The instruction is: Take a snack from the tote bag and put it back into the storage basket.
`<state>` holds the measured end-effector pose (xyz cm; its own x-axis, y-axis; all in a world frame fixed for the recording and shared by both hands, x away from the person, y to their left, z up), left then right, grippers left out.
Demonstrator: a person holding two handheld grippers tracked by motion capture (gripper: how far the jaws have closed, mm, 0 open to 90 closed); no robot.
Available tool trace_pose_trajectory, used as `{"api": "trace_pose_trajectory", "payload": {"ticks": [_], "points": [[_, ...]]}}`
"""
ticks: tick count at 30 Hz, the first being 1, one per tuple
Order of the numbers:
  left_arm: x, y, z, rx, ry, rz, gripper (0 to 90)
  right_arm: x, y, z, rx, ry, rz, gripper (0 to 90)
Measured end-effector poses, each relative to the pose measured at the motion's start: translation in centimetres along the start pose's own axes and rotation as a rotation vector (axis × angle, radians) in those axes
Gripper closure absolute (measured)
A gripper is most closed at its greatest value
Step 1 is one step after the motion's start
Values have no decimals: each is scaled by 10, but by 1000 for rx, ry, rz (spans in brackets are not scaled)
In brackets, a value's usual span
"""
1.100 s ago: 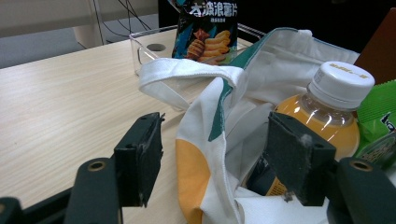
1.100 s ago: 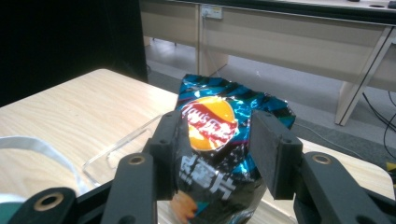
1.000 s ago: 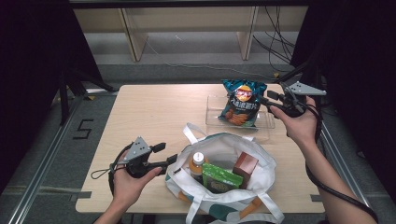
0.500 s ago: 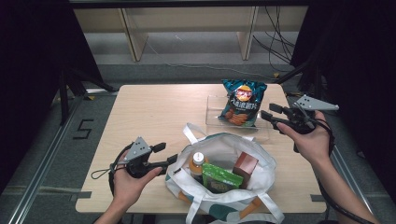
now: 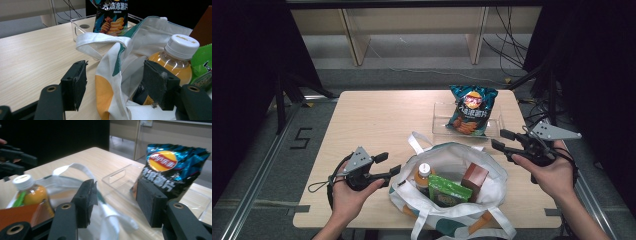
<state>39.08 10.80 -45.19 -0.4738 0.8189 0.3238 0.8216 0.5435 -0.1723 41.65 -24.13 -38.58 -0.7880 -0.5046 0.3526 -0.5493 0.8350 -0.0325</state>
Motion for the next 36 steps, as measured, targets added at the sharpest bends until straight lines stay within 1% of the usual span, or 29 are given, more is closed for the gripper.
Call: {"api": "trace_pose_trajectory", "payload": {"ticks": [1,2,3,4,6,7,9,10,11,12,13,14,15,17,18,19,20,21,22,23,24,25,26,28,31,32,34,35,36], "points": [[0,0,0,0,0,1,357,3,2,3,13,6,-17,495],[0,0,0,0,0,0,357,4,6,3,1,-1,-18,495],[0,0,0,0,0,0,357,6,7,5,15,-6,-21,494],[0,0,0,0,0,-1,357,9,11,7,-19,4,-31,492],[0,1,-1,1,-3,-1,357,14,17,14,1,16,-53,489],[-1,1,-1,1,-2,-1,357,16,21,16,-10,18,-57,488],[-1,1,-1,-1,-3,1,357,20,24,20,14,23,-59,486],[-2,0,-2,-1,-6,7,356,22,26,21,9,32,-65,485],[-2,0,-2,-1,-3,3,356,24,29,21,8,23,-86,483],[-2,0,-2,-2,-3,1,356,26,30,22,15,20,-77,481],[-2,0,-2,-2,-3,1,356,28,32,22,15,10,-90,481],[-2,0,-2,-2,-5,1,356,30,34,23,2,19,-86,480],[-2,0,-2,-2,-4,1,356,30,33,23,29,8,-94,478],[-1,0,-2,0,-2,2,356,33,37,25,-16,16,-78,475],[-1,0,-2,0,-2,3,356,34,35,25,29,8,-100,473],[-1,0,-1,1,-3,3,356,36,37,26,5,15,-106,472],[-1,-1,-1,1,-4,3,356,37,37,26,6,21,-98,472],[-1,-1,-1,1,-5,4,356,38,35,26,29,17,-94,470],[-1,-1,-1,1,-5,4,356,39,37,26,24,13,-109,469],[0,-1,-1,9,-7,5,356,38,40,25,8,8,-109,469],[0,-1,-2,5,-10,5,356,38,41,26,13,16,-111,469],[1,-1,-2,1,-6,0,356,39,40,26,35,12,-118,469],[1,-1,-1,1,-7,0,356,39,43,27,7,21,-119,468],[1,-1,-1,-1,-6,0,355,38,42,27,21,17,-111,469],[1,-1,-3,3,-14,-1,355,38,45,27,-10,22,-124,468],[1,-1,-3,6,-14,-1,356,38,43,28,12,20,-131,469],[-1,0,-2,6,-8,1,356,38,42,27,30,13,-133,468],[-1,1,-1,1,-2,2,356,39,44,27,-8,25,-130,469],[-1,1,-1,0,-1,1,356,40,45,27,-8,36,-137,468]]}}
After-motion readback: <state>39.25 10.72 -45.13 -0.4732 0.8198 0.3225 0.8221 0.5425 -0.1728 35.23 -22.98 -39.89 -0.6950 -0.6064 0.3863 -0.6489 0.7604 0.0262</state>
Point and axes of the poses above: each handheld gripper's, and its own axes: x roughly backward along the jaws, z roughly out of its underside, y roughly to its left, the point moved 8 cm from there along -x, roughly forward along the jaws, and after that the axes turned 12 degrees about z, right-handed, at the moved point
